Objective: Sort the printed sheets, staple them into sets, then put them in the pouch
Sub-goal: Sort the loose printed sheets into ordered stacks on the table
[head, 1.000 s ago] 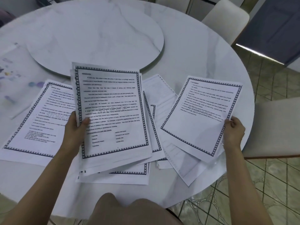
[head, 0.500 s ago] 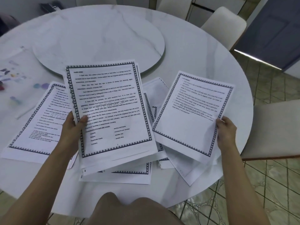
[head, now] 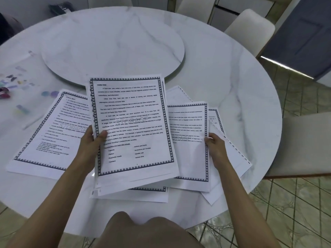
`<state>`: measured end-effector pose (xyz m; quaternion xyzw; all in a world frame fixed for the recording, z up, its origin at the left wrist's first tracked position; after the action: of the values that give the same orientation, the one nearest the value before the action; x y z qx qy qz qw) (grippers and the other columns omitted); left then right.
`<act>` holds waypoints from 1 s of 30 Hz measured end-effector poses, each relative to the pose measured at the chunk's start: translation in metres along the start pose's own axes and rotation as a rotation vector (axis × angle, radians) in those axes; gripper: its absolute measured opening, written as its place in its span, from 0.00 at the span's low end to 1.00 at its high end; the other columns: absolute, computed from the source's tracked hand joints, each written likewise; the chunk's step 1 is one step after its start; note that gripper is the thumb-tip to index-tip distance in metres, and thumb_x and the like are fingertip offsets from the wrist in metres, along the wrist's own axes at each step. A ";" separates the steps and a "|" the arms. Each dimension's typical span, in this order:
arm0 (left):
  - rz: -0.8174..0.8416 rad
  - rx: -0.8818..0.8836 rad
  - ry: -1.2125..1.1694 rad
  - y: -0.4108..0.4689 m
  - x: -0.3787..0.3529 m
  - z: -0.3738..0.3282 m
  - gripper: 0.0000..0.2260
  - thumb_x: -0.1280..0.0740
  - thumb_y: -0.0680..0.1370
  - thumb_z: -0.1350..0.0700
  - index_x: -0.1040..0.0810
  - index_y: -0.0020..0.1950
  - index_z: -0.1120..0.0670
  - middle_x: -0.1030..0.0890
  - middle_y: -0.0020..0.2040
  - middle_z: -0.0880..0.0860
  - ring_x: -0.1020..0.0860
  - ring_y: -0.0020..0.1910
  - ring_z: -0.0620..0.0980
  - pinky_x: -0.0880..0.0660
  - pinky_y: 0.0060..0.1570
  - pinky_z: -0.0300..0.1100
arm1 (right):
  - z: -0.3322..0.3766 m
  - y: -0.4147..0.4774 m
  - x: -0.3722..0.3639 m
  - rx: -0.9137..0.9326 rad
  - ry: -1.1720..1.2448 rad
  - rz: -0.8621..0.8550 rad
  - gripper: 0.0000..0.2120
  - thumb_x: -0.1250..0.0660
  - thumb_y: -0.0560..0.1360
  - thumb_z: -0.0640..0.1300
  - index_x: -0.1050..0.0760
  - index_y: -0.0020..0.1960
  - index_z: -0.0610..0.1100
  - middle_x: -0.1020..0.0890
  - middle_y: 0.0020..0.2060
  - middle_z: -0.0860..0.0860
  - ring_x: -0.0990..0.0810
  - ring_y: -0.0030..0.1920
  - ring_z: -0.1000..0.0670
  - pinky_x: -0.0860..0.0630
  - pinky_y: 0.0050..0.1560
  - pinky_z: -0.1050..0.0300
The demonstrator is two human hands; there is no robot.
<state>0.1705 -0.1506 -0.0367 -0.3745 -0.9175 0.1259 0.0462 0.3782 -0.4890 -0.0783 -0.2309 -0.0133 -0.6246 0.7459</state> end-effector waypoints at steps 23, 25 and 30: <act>-0.020 0.145 0.112 0.001 0.012 0.032 0.17 0.35 0.76 0.61 0.29 0.65 0.59 0.23 0.58 0.56 0.24 0.55 0.55 0.29 0.56 0.47 | 0.002 0.011 0.071 0.052 -0.112 -0.342 0.14 0.40 0.76 0.35 0.25 0.61 0.38 0.20 0.52 0.42 0.24 0.48 0.47 0.28 0.47 0.61; -0.024 0.143 0.142 -0.001 0.013 0.034 0.17 0.35 0.77 0.61 0.30 0.66 0.58 0.23 0.58 0.55 0.25 0.56 0.54 0.30 0.58 0.47 | 0.004 0.006 0.072 0.087 -0.199 -0.393 0.15 0.39 0.76 0.35 0.27 0.62 0.38 0.22 0.56 0.40 0.22 0.51 0.44 0.32 0.50 0.64; -0.011 0.089 0.105 -0.008 0.008 0.023 0.17 0.38 0.78 0.61 0.31 0.67 0.56 0.23 0.56 0.53 0.24 0.52 0.51 0.29 0.53 0.44 | 0.022 -0.004 0.046 0.224 -0.200 -0.324 0.14 0.38 0.77 0.36 0.27 0.62 0.37 0.22 0.56 0.40 0.24 0.51 0.48 0.32 0.43 0.75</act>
<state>0.1556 -0.1553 -0.0571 -0.3734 -0.9093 0.1464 0.1114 0.3908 -0.5239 -0.0433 -0.2021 -0.1934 -0.7049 0.6518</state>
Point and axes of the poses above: each hand's wrist, its own y-axis towards the middle knuckle, its own x-axis out of the back of the hand, z = x × y, the point moved 7 cm from there along y, towards the middle knuckle
